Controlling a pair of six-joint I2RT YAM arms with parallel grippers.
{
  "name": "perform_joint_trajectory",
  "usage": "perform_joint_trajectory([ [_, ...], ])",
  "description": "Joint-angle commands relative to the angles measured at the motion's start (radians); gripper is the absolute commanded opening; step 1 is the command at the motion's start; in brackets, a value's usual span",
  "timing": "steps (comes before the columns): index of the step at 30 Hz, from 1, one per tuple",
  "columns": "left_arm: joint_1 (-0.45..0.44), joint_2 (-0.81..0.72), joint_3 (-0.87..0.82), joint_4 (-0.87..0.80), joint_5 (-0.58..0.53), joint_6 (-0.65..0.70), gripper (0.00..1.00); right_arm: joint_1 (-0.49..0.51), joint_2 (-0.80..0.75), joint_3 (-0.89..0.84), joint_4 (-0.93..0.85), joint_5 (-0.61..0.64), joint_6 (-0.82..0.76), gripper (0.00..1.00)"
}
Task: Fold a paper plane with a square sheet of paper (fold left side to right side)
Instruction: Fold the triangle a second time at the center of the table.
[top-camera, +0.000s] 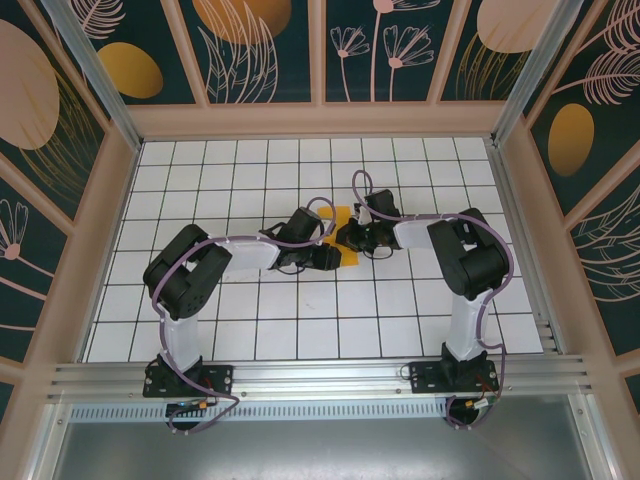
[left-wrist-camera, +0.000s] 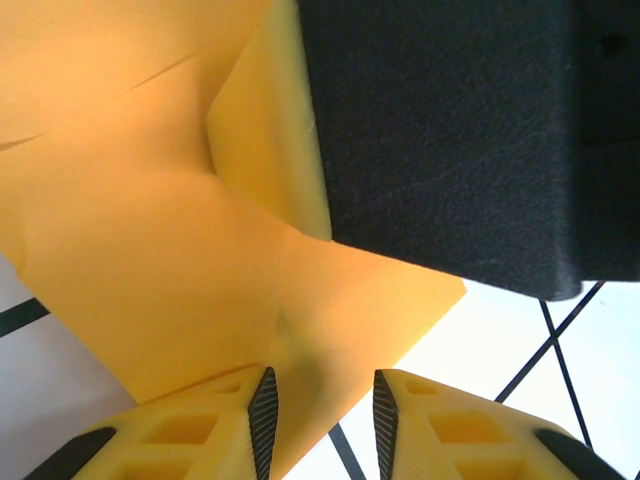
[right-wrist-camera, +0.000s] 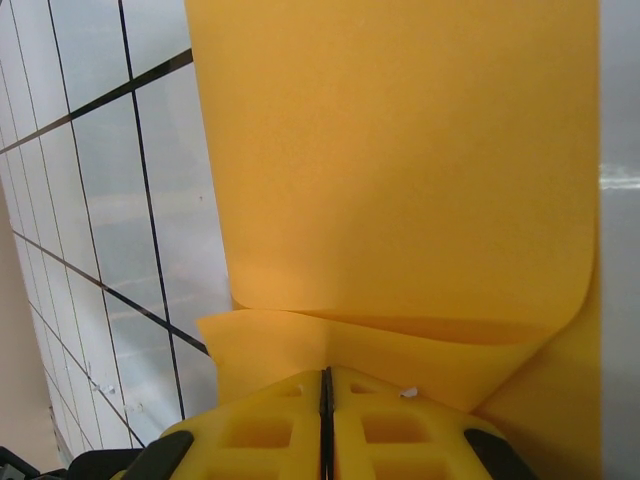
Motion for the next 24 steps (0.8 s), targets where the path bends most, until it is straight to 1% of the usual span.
perform_joint_trajectory([
  [1, 0.006, 0.022, -0.037, -0.055, -0.011, 0.015, 0.33, -0.015, -0.055, -0.024, -0.065, 0.004, -0.027, 0.11],
  [5, 0.006, 0.019, -0.046, -0.049, -0.005, 0.009, 0.30, -0.018, -0.112, -0.038, -0.072, 0.006, -0.032, 0.08],
  [10, 0.006, 0.021, -0.046, -0.050, -0.003, 0.006, 0.28, 0.005, -0.112, -0.060, -0.048, -0.017, -0.018, 0.01],
  [16, 0.006, 0.019, -0.046, -0.050, -0.006, 0.005, 0.27, 0.041, -0.061, -0.037, -0.014, -0.026, 0.009, 0.01],
  [24, 0.007, 0.013, -0.046, -0.062, -0.024, 0.001, 0.26, 0.050, 0.008, 0.002, -0.055, 0.054, -0.016, 0.02],
])
